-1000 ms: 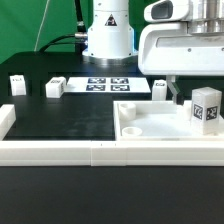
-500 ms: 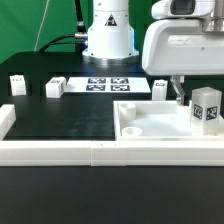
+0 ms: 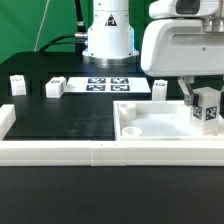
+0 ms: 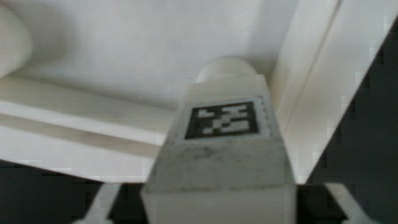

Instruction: Assemble one leg

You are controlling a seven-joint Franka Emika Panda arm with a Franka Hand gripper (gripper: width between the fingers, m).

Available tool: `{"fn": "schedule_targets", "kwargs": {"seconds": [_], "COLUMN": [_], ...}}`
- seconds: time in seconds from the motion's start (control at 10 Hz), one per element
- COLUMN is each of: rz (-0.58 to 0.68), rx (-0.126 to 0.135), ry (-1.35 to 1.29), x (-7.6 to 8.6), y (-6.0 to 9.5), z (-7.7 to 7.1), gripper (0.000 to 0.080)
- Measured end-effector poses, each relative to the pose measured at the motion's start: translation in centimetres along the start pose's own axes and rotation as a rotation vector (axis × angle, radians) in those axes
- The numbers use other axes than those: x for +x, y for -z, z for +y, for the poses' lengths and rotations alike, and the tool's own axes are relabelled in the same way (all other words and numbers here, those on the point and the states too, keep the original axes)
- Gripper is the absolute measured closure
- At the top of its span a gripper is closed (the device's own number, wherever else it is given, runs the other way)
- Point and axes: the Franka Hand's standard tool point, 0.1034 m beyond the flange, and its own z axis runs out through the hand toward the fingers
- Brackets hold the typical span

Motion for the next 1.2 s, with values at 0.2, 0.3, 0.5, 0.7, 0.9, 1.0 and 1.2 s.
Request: {"fn": "schedule_targets", "kwargs": {"seconds": [0.2, 0.3, 0.5, 0.7, 0.9, 1.0, 1.2], "rz": [0.000, 0.000, 0.007, -0.001, -0.009, -0.011, -0.027], "rx": [0.001, 0.001, 0.020, 0.038, 0.032, 0.031, 0.019], "ry": [-0.040, -0.040, -0.323, -0.630, -0.909, -1.075, -1.309], "x": [-0.01, -0.02, -0.18, -0.34, -0.46, -0.49, -0.63], "y": [-0.01, -0.01, -0.15, -0.21, -0.26, -0.27, -0.27], "z": [0.00, 0.01, -0.04, 0.19, 0.37, 0.53, 0.60], "gripper": [0.0509, 0.0509, 0.0509, 0.0509, 0.0509, 0.0509, 0.0509]}}
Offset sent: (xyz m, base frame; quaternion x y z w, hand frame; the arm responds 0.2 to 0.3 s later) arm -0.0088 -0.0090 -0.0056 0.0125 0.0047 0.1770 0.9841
